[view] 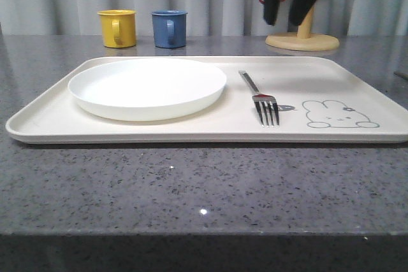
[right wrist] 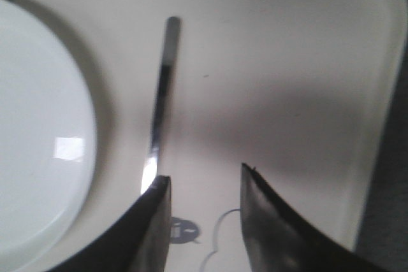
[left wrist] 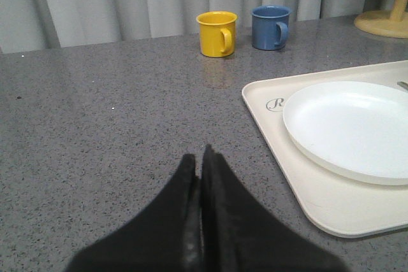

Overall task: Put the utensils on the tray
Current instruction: 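Lift the right gripper away and move toward the chopsticks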

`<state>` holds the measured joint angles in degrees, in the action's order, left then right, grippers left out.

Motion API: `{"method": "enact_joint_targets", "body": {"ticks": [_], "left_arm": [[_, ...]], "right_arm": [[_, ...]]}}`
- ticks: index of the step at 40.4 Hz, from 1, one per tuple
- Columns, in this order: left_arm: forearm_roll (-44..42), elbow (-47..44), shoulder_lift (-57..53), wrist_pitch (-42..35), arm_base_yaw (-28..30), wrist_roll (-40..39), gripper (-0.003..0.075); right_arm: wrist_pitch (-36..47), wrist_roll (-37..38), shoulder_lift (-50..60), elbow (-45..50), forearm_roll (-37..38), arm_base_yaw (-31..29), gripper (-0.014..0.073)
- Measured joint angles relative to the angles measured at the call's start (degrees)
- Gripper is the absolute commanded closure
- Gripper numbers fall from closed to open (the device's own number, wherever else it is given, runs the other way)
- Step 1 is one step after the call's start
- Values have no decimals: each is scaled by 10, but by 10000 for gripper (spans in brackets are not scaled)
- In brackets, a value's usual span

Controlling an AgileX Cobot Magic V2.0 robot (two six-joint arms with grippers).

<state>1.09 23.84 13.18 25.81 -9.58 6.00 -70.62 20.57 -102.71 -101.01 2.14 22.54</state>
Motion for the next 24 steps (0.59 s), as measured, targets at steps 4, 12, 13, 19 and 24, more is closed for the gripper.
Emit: {"method": "enact_joint_targets", "body": {"ticks": [4,12,13,19,24], "left_arm": [[0,0,0,0,0,0,739],[0,0,0,0,0,0,739],[0,0,0,0,0,0,739],[0,0,0,0,0,0,739],[0,0,0,0,0,0,739]], "right_arm": [[0,-38,15,3,0,-42,294],[-1,-93,86,55,-2,-138,294],[-1,-99,95,63,-2,-151,294],[-5,-155,146,135,-11,-232,294],[-6,-194,162,194,-32,-275,294]]}}
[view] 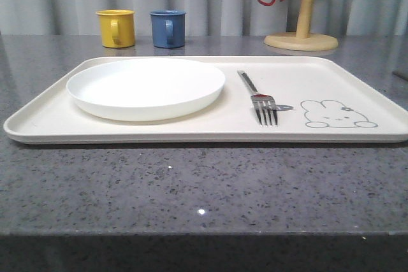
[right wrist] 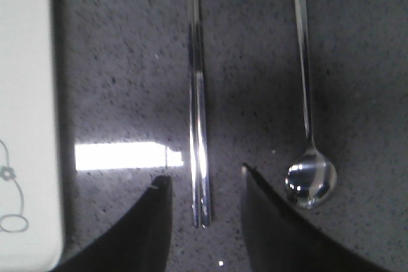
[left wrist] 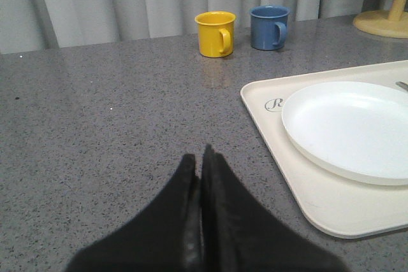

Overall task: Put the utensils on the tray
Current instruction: 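Lift the right gripper away and move toward the chopsticks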

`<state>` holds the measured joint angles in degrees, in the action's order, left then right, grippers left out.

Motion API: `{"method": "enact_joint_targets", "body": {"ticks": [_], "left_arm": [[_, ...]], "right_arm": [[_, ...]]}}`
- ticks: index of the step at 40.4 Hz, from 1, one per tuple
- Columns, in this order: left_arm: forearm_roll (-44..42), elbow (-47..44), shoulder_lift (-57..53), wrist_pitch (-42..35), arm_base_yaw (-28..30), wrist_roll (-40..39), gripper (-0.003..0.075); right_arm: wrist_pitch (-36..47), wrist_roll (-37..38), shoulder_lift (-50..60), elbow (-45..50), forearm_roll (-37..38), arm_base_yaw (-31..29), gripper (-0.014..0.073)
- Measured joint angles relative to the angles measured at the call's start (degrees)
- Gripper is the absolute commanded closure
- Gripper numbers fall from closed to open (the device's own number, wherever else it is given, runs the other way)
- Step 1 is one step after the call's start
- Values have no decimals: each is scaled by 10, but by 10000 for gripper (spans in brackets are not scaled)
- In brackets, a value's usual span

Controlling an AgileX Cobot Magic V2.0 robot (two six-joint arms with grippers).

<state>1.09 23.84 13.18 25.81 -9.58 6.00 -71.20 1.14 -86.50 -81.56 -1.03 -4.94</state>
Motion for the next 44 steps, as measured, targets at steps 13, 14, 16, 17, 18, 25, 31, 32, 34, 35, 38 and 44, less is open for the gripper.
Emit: {"method": "enact_joint_targets", "body": {"ticks": [13,14,16,17,18,25,31,32,34,35,38,44], "left_arm": [[0,0,0,0,0,0,739],[0,0,0,0,0,0,739],[0,0,0,0,0,0,739],[0,0,0,0,0,0,739],[0,0,0,0,0,0,739],[0,0,0,0,0,0,739],[0,0,0,0,0,0,739],[0,0,0,0,0,0,739],[0,0,0,0,0,0,739],[0,0,0,0,0,0,739],[0,0,0,0,0,0,739],[0,0,0,0,0,0,739]], "right_arm": [[59,-15,-18,86,-15,-9,294],[62,-15,-22,86,-15,-9,294],[68,-16,-32,87,-15,-9,294],[69,-15,-35,87,-15,-9,294],[72,-15,-40,89,-15,-9,294],[91,-16,-71,89,-16,-9,294],[97,-17,-87,89,-16,-9,295],[98,-17,-90,89,-16,-9,299],[98,-17,-92,89,-16,-9,321],[98,-17,-92,89,-16,-9,343],[98,-17,-92,89,-16,-9,421],[99,-11,-93,87,-9,-9,594]]}}
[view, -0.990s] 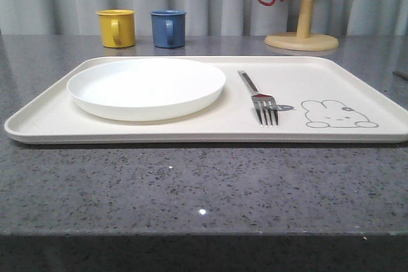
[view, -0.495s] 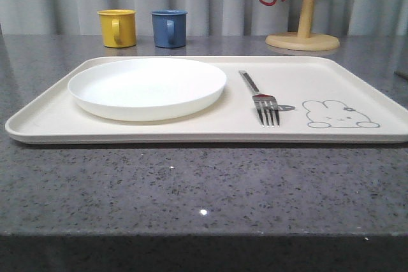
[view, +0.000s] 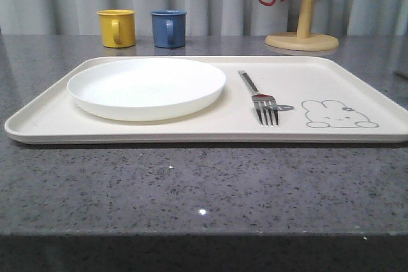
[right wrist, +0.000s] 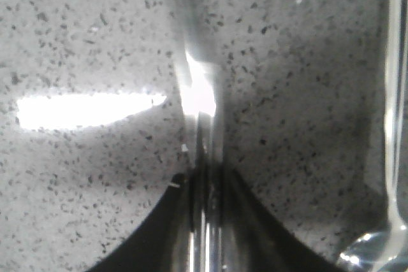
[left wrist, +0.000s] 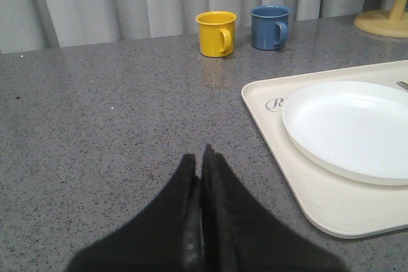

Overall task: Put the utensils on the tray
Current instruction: 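Lift the right gripper away and move toward the chopsticks, then grasp the chopsticks with the right gripper and set them beside the fork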

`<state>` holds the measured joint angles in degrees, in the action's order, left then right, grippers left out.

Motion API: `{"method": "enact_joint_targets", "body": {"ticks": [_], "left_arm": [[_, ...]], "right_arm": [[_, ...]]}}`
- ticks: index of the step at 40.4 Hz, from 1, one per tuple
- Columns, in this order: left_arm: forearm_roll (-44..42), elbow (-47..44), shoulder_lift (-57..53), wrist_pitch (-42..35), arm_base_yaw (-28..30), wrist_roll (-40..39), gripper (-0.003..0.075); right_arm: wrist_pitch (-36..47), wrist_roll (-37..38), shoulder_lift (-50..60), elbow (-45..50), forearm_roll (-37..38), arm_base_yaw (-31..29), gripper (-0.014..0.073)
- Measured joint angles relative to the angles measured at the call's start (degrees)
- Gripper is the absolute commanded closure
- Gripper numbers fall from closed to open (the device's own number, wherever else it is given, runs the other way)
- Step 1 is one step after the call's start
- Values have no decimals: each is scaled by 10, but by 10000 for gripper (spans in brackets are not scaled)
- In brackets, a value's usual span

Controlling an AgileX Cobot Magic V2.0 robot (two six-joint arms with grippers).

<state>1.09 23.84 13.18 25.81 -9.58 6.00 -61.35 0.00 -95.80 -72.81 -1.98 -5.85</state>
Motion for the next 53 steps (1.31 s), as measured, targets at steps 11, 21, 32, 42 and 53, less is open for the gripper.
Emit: {"method": "enact_joint_targets", "body": {"ticks": [11,21,32,42,53], "left_arm": [[0,0,0,0,0,0,739],[0,0,0,0,0,0,739],[0,0,0,0,0,0,739],[0,0,0,0,0,0,739],[0,0,0,0,0,0,739]], "right_arm": [[-9,25,28,-5,-6,6,617],[-73,90,84,-54,-6,89,617],[-60,181,73,-69,-9,223,617],[-16,230,15,-69,-10,271,617],[12,245,-31,-70,-10,271,617]]}}
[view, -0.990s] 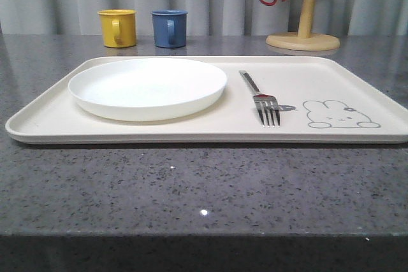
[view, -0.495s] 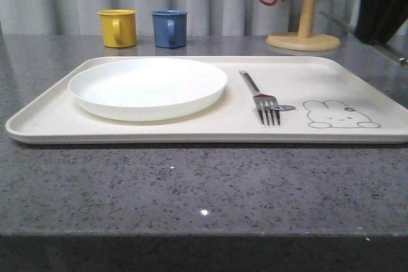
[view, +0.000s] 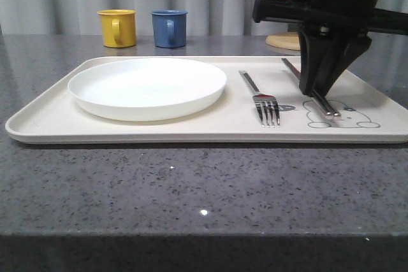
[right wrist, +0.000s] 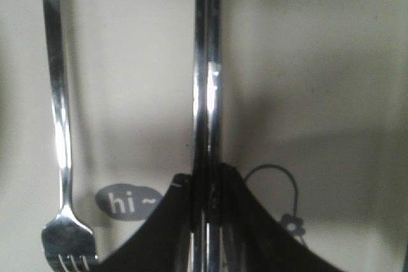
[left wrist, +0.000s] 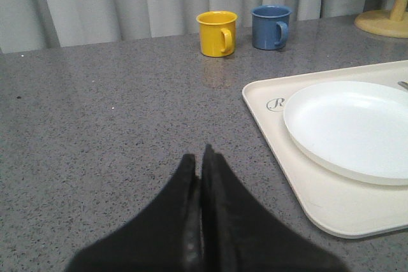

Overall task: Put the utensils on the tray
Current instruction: 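Grasp the chopsticks with the right gripper and set them beside the fork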

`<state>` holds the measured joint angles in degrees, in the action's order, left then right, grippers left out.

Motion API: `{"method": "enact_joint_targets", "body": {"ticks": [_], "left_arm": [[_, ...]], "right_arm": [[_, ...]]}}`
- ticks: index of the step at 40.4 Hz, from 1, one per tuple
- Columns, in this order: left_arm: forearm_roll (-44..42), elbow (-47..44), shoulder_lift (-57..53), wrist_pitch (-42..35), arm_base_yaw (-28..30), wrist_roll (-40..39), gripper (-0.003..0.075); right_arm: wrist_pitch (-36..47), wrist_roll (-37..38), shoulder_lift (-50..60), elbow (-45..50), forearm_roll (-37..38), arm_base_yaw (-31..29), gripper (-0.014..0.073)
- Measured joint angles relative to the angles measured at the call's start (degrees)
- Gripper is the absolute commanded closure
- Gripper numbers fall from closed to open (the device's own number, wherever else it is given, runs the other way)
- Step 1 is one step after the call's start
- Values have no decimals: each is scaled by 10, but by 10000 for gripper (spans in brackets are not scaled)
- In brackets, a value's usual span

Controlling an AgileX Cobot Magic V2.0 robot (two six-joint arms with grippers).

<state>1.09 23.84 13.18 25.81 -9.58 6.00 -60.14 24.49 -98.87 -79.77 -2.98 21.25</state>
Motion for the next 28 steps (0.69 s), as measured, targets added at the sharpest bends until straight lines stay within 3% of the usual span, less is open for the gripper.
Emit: {"method": "enact_joint_targets", "body": {"ticks": [5,11,16,23,28], "left_arm": [[0,0,0,0,0,0,739],[0,0,0,0,0,0,739],[0,0,0,0,0,0,739],[0,0,0,0,0,0,739],[0,0,0,0,0,0,739]], "right_arm": [[2,0,-8,-1,0,0,571],[2,0,-13,-2,0,0,419],[2,0,-13,-2,0,0,342],[-8,1,-11,-7,5,1,284],[-43,-1,9,-32,48,1,276]]}}
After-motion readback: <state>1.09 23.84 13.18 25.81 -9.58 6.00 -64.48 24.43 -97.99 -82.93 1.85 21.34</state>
